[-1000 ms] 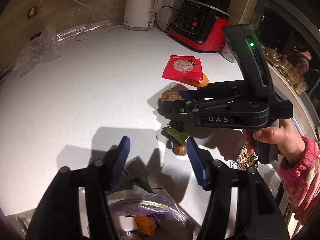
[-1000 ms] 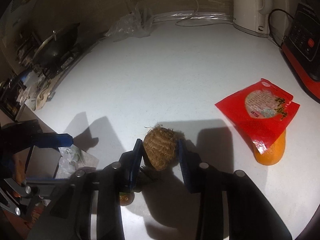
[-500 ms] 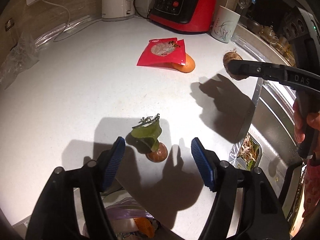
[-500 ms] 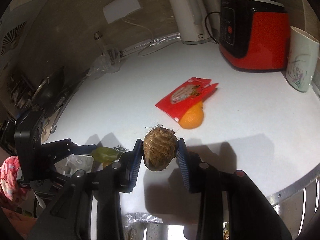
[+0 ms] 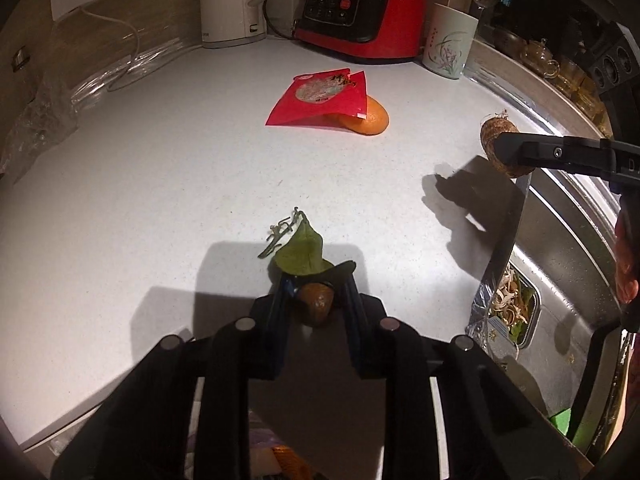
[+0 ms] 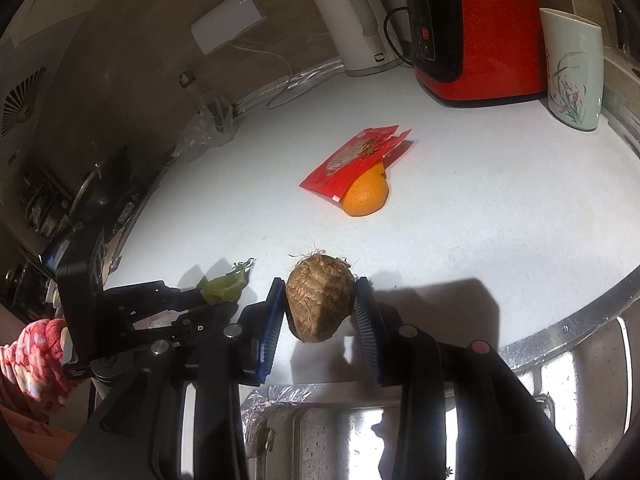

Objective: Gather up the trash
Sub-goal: 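Grasp the small brown ball with the left tool while the right tool carries the fibrous ball to the bin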

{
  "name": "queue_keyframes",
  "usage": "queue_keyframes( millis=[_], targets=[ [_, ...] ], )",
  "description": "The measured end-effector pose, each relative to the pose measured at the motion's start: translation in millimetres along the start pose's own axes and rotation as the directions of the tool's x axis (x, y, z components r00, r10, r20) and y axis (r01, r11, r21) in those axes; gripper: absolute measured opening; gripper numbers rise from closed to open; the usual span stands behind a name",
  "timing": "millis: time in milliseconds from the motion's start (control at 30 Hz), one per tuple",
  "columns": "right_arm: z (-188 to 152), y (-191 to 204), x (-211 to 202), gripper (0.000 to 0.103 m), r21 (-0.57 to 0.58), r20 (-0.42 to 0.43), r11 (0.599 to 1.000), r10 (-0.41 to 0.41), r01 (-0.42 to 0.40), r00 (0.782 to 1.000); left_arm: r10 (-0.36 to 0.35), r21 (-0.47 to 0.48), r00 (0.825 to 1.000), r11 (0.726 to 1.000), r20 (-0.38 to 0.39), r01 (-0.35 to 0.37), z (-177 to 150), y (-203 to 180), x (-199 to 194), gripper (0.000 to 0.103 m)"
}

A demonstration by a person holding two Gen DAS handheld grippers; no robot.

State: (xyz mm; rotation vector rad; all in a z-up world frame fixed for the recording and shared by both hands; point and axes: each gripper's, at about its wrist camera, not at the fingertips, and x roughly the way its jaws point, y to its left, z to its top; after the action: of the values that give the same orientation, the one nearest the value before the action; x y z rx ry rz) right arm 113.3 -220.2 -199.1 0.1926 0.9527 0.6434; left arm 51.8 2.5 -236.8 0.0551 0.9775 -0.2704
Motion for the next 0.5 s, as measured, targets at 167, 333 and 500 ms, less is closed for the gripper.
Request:
queue_keyframes(
  millis=[167, 333, 500],
  targets=[
    [0.3, 9.2, -5.3, 0.036, -0.017, 0.003, 1.0, -0.003, 0.003, 1.0, -0.008, -0.015, 1.0, 1.0, 0.029, 0.008, -0.1, 3.5, -17.7, 0.024],
    [-5.0, 32.7, -15.4, 0.036, -0.041, -0.006, 0.999, -0.023, 0.023, 1.0, -0.04, -0.035, 0.997, 0.998, 0.068, 0.042, -7.1, 8.5, -50.7, 0.024],
    [-22.1, 84.7, -31.9, 0.036, -0.088, -0.014, 0.995, -0.053, 0.052, 0.998, -0.056, -0.02, 0.993, 0.998, 0.106, 0.058, -29.6, 11.2, -89.8, 0.024]
  ],
)
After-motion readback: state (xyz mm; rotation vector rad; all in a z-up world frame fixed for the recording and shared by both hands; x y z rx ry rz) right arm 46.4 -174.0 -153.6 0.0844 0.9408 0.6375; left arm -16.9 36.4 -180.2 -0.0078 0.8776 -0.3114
